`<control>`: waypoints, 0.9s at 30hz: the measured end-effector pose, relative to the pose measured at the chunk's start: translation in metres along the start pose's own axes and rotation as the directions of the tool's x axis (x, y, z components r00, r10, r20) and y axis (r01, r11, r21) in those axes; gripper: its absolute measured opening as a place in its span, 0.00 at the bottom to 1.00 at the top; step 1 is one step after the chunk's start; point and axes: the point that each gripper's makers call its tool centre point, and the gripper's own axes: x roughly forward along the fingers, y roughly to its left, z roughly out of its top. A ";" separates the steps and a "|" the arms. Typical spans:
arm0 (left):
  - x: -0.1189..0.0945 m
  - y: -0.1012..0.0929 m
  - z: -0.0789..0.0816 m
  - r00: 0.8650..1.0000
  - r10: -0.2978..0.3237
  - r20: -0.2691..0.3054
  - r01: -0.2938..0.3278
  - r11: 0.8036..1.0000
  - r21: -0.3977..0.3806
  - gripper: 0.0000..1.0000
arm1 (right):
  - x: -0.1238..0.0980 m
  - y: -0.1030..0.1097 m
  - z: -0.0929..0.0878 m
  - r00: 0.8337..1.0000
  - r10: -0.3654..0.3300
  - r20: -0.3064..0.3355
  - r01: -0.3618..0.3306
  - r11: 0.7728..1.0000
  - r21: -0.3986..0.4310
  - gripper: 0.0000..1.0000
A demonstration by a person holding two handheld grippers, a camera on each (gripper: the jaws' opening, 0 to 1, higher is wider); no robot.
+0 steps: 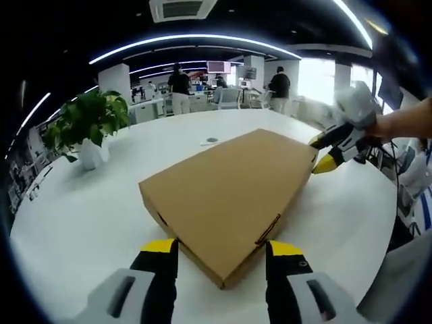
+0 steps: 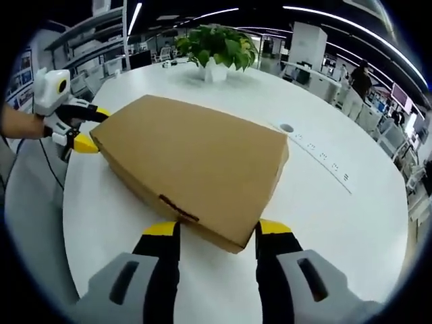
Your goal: Operate the shoe box by opening the lid, removing the specified soft item, and placing it in the target area until the item is outside and the box remains undamaged.
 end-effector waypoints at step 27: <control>-0.024 0.041 -0.019 0.994 -0.100 -0.038 0.101 0.994 0.035 0.50 | 0.000 0.060 0.003 0.999 -0.037 0.023 0.036 0.999 0.023 0.34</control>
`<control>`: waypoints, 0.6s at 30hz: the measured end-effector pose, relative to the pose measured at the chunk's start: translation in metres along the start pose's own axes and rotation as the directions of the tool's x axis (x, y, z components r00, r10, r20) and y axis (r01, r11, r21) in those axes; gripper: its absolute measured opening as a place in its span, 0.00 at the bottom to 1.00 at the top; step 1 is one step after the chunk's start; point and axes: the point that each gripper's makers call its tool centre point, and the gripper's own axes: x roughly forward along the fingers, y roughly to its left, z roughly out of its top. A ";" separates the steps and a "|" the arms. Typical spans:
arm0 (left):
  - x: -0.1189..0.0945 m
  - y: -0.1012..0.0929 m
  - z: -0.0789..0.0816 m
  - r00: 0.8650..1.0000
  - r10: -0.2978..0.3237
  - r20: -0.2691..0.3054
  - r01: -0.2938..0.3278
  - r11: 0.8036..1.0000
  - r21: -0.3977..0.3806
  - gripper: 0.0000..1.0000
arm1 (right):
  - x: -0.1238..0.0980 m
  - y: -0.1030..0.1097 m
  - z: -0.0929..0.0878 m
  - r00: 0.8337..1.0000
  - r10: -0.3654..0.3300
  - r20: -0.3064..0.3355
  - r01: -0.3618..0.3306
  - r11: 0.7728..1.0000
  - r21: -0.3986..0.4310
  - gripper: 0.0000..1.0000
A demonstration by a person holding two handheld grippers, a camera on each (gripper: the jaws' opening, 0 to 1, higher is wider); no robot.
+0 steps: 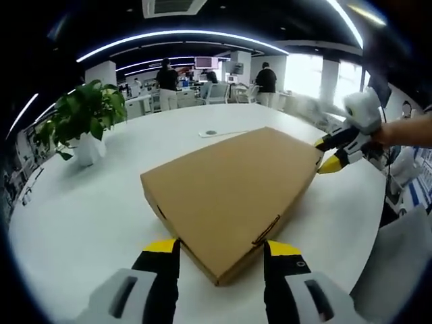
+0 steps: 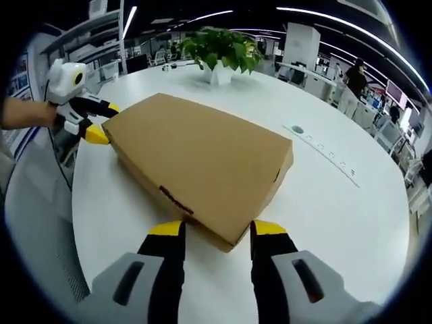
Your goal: Operate the shoe box by opening the lid, removing the specified soft item, and placing it in the target area until the item is outside and the box remains undamaged.
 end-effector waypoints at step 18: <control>-0.026 0.035 -0.020 0.998 -0.045 -0.048 0.048 0.997 0.056 0.49 | 0.002 0.053 0.007 0.999 0.022 0.033 -0.023 1.000 0.019 0.29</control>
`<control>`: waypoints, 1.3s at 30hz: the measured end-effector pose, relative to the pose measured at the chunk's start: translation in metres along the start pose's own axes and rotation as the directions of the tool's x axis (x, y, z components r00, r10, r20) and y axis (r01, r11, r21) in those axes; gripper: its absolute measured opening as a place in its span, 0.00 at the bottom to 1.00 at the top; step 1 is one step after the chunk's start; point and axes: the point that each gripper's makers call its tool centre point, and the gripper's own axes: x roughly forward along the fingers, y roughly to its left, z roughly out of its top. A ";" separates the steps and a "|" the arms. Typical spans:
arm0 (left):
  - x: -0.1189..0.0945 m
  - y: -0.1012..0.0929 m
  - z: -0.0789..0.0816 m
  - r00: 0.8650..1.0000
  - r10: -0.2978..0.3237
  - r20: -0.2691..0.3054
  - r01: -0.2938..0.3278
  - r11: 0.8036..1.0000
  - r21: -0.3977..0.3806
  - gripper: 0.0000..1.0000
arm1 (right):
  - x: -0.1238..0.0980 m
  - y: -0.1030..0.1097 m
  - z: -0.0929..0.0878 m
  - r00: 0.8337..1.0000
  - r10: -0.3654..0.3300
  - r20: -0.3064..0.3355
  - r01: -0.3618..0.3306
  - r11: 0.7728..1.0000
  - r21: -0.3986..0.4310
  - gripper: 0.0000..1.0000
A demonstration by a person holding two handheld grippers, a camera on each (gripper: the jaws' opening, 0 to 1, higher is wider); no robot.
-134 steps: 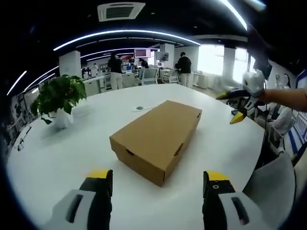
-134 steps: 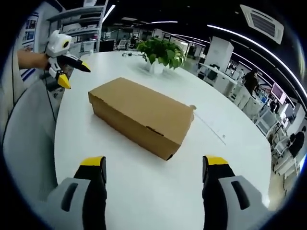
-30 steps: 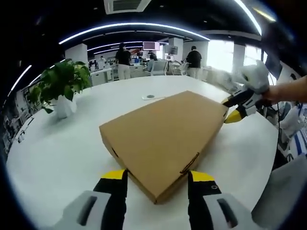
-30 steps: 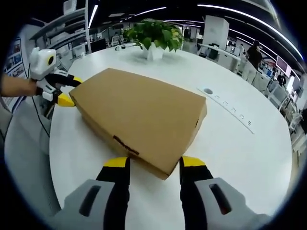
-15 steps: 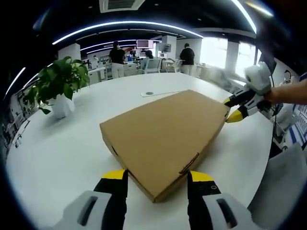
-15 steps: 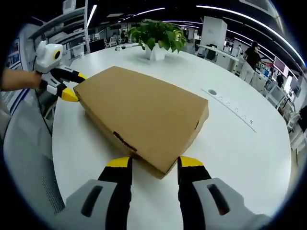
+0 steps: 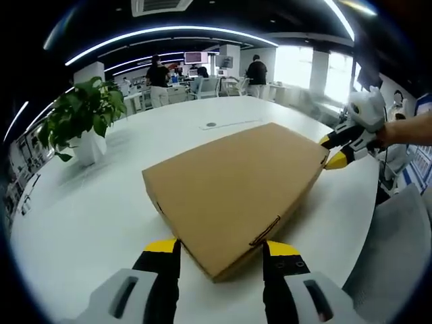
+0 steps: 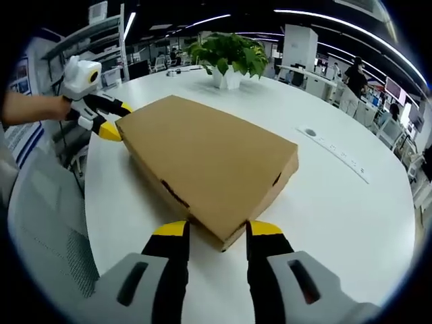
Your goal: Operate the shoe box by opening the lid, removing the specified soft item, and placing it in the target area until the item is outside and the box remains undamaged.
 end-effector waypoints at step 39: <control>-0.036 0.027 -0.024 0.996 -0.048 -0.070 0.050 0.998 0.025 0.48 | 0.005 0.074 0.007 0.998 0.051 0.039 -0.052 0.999 0.016 0.24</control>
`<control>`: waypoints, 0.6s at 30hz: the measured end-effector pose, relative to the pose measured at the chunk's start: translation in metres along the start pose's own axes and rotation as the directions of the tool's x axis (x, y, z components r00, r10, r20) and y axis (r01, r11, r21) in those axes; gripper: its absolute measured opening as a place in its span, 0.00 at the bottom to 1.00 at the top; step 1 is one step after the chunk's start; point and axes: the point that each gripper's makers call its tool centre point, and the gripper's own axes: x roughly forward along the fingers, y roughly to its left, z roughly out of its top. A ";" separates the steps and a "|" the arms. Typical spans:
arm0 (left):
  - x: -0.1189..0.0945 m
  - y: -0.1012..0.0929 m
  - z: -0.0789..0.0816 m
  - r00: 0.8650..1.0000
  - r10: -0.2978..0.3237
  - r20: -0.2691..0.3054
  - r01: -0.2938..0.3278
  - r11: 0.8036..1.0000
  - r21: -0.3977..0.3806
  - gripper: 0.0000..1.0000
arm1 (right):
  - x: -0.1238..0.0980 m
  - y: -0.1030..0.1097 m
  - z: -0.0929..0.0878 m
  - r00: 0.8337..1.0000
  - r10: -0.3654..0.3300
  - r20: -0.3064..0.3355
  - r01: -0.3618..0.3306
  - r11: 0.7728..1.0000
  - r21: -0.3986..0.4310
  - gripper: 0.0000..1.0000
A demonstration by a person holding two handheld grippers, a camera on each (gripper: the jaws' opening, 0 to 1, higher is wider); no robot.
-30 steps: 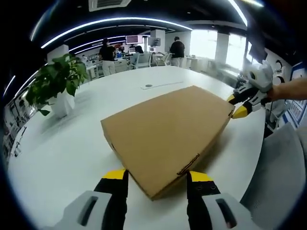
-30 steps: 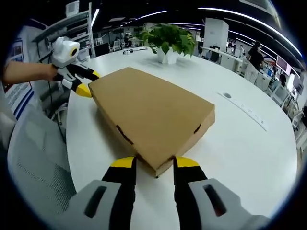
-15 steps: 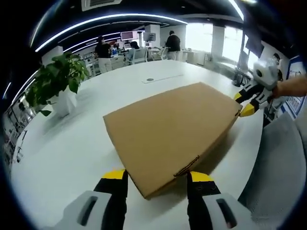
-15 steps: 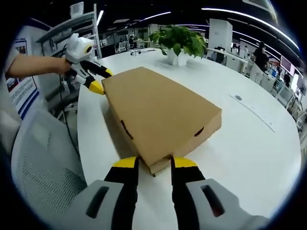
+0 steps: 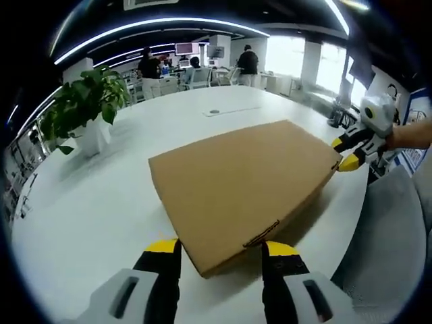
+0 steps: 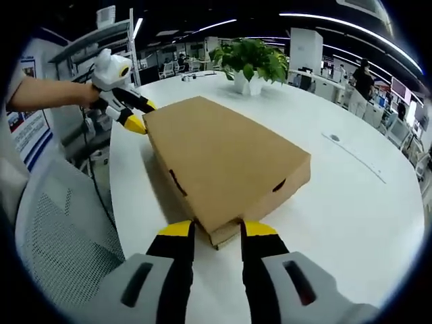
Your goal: Operate the shoe box by opening the lid, removing the specified soft item, and placing it in the target area until the item is outside and the box remains undamaged.
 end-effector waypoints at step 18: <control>-0.010 0.000 0.006 1.000 0.007 0.030 -0.006 1.000 -0.028 0.49 | -0.009 0.001 0.008 0.999 -0.015 0.044 0.014 1.000 0.022 0.25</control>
